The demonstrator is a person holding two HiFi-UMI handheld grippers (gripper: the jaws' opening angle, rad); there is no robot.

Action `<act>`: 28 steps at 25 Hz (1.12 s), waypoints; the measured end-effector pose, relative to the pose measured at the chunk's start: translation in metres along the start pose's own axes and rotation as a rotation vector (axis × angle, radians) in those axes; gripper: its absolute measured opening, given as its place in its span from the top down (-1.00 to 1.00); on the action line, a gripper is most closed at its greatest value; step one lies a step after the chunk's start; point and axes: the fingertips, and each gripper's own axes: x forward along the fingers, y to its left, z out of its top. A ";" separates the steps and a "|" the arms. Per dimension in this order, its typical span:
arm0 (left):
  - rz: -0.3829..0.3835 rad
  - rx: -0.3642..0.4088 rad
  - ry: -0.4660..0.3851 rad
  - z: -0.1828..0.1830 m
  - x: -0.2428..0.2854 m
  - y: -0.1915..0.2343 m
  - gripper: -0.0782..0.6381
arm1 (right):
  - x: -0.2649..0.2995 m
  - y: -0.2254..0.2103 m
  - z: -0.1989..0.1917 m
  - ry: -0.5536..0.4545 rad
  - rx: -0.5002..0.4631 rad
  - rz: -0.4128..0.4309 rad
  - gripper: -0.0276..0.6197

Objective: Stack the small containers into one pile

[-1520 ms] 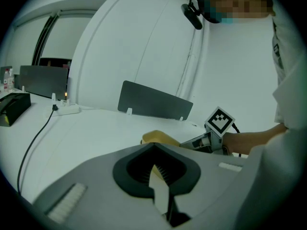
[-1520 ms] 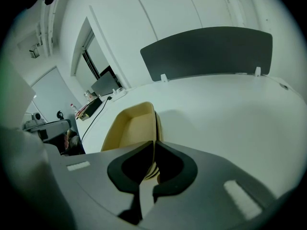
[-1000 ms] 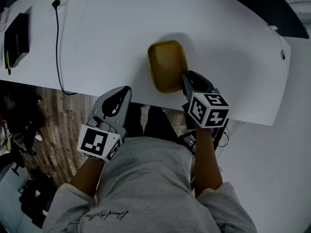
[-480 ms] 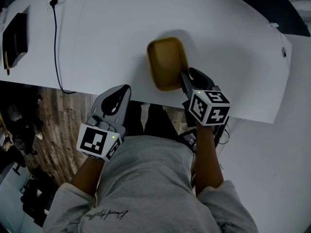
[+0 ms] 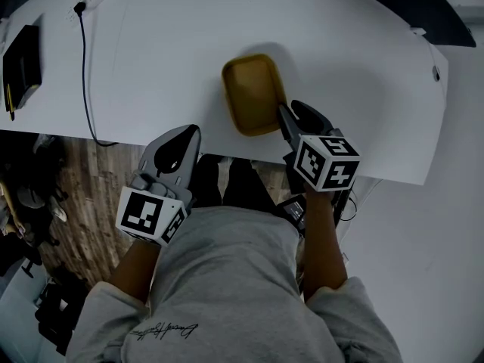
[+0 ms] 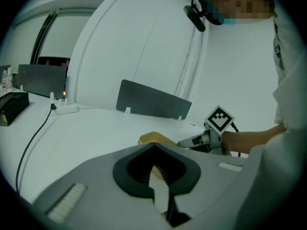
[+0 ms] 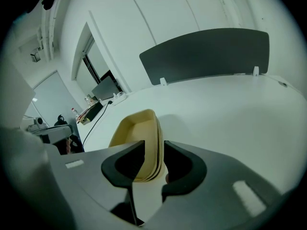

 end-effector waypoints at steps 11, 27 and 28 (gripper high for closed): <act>-0.023 0.023 -0.034 0.021 -0.007 -0.011 0.78 | -0.030 0.013 0.020 -0.080 0.007 0.022 0.57; -0.071 0.073 -0.064 0.058 -0.021 -0.030 0.78 | -0.082 0.063 0.044 -0.162 -0.079 0.110 0.87; -0.073 0.075 -0.064 0.059 -0.021 -0.031 0.78 | -0.085 0.066 0.046 -0.165 -0.090 0.115 0.87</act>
